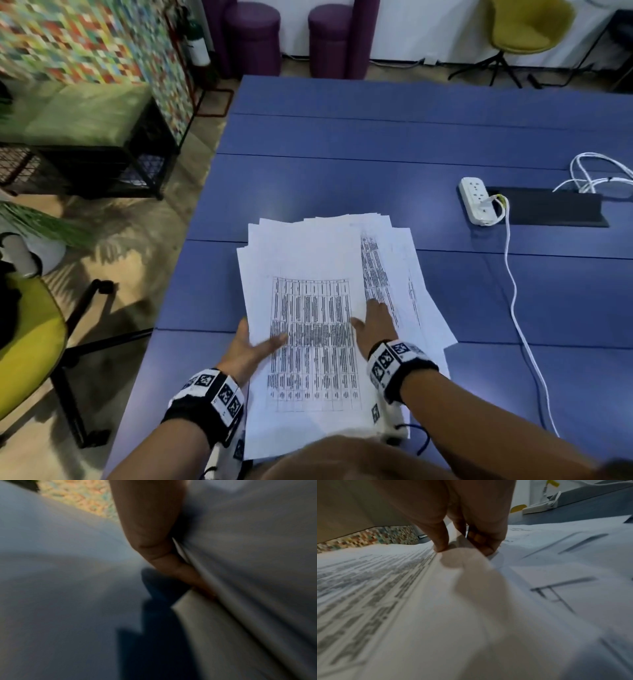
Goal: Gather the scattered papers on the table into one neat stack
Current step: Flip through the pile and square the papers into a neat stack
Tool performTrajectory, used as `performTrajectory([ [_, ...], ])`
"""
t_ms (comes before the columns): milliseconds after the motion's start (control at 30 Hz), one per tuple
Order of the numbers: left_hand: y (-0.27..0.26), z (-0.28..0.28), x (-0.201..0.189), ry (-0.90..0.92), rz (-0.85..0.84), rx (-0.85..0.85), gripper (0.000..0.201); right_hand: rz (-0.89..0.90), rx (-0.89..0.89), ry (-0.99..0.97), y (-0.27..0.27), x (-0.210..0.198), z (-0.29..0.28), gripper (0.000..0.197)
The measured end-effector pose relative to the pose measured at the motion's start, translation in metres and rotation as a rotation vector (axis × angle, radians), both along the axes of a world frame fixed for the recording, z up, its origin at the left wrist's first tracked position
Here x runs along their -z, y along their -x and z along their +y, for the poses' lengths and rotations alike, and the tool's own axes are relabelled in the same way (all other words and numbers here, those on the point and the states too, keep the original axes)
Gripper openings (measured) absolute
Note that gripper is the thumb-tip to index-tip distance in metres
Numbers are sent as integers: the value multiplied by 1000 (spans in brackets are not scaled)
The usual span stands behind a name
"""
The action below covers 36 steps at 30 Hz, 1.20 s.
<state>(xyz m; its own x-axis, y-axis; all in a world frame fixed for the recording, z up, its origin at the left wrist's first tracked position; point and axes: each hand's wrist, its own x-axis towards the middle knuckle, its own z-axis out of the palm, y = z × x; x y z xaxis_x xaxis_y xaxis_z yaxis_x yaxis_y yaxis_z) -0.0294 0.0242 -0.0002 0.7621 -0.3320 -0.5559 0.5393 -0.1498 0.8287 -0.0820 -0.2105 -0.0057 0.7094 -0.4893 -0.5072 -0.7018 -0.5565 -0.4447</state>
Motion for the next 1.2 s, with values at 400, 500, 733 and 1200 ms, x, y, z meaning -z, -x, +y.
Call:
performTrajectory([
  [400, -13, -32, -83, 145, -394, 157, 48, -158, 310, -613, 1, -17, -61, 94],
  [500, -23, -44, -113, 150, -527, 216, 49, -393, 453, -761, -5, -63, -70, 108],
  [733, -48, -95, -131, 220, -819, -39, 51, -909, 492, -444, -31, -152, -56, 79],
  [1200, -68, -109, -124, 304, -639, -154, 35, -956, 408, -502, -21, -145, -68, 39],
])
